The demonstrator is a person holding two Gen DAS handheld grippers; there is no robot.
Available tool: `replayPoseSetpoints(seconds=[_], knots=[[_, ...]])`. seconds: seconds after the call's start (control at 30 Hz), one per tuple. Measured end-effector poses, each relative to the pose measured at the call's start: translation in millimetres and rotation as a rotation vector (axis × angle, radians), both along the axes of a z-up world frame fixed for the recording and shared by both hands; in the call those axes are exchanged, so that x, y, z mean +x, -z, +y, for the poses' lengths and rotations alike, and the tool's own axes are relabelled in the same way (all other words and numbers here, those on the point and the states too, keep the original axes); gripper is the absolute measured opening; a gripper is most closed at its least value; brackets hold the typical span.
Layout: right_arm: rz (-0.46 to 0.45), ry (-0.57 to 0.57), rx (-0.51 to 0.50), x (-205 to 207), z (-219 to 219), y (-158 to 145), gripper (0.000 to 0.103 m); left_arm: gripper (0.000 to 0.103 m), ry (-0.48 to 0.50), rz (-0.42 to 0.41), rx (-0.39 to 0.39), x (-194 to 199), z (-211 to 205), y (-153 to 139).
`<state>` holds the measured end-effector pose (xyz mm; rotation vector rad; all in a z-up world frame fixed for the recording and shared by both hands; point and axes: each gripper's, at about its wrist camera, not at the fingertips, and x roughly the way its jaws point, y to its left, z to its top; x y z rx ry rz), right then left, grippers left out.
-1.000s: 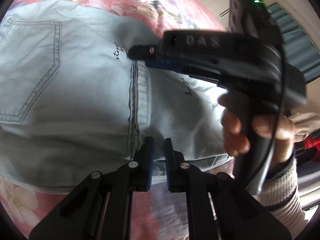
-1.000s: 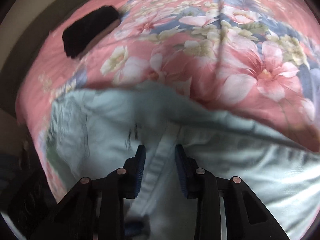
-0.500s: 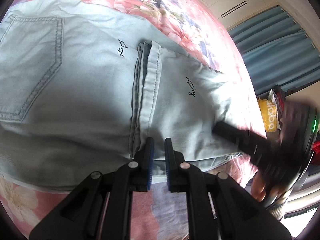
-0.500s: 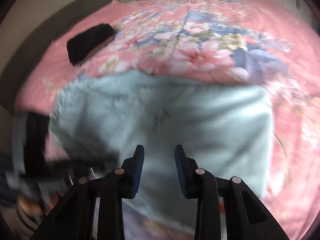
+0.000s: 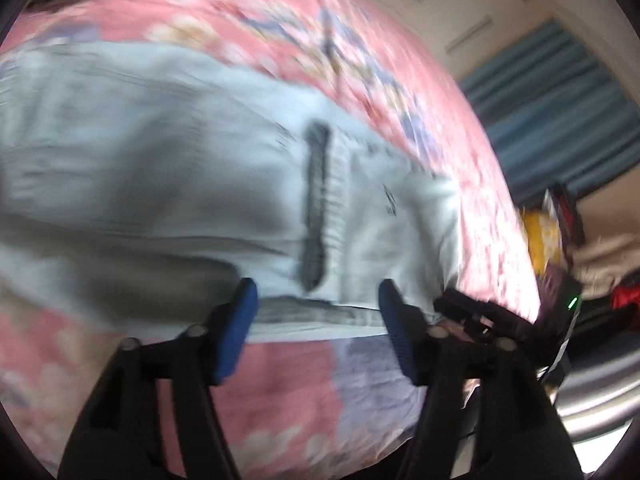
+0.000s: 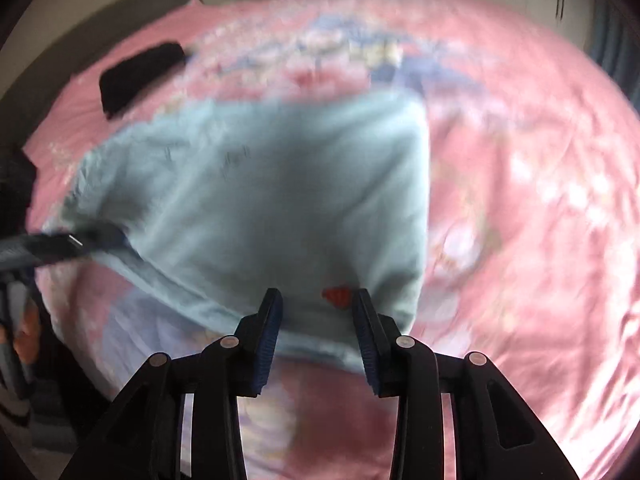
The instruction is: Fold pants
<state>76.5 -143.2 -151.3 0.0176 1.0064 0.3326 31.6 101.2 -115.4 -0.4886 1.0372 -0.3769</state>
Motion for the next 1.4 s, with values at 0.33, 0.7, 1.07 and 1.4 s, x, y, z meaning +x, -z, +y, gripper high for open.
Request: replayPoseSetpoints(seconds=[0.33,0.7,1.07,1.4], knots=[[-0.137,-0.04,0.154,-14,33,-31,0.041,0.068,-0.429,0.049,-0.248,-62,150,16],[-0.082,-0.171,0.167,-15,93,-21,0.041,0.068,-0.531,0.065,-0.42,-31,174,56],[-0.036,-0.165,0.185,3,96,-19,0.041,0.065,-0.591,-0.087,-0.319,-4,176,24],[-0.055,-0.192,0.18,67,153,-23,0.021,0.025,-0.504,-0.023,-0.322,-18,202,53]])
